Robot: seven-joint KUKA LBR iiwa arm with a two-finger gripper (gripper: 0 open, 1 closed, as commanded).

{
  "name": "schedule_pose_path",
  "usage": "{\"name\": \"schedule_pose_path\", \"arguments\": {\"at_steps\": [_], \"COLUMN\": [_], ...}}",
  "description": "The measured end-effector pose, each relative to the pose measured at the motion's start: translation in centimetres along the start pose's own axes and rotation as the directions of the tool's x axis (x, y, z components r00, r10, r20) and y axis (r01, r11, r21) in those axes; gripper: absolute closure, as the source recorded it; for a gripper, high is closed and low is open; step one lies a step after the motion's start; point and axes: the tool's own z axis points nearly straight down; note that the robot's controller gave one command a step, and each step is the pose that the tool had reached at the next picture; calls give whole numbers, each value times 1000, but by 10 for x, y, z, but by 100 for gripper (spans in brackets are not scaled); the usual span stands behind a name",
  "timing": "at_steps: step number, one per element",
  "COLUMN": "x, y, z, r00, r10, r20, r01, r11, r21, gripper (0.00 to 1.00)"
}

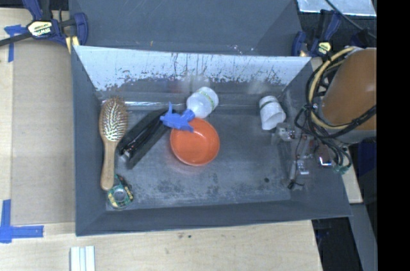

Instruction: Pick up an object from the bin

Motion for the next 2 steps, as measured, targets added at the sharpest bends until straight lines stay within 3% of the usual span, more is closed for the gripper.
{"name": "schedule_pose_path", "arguments": {"at_steps": [1, 2], "x": [-2, -4], "y": [1, 81], "z": [-5, 78], "r00": [1000, 948], "r10": [-5, -319], "r20": [9, 4], "r01": [5, 319], "r11": [1000, 948], "r21": [2, 0], "gripper": [0, 0]}}
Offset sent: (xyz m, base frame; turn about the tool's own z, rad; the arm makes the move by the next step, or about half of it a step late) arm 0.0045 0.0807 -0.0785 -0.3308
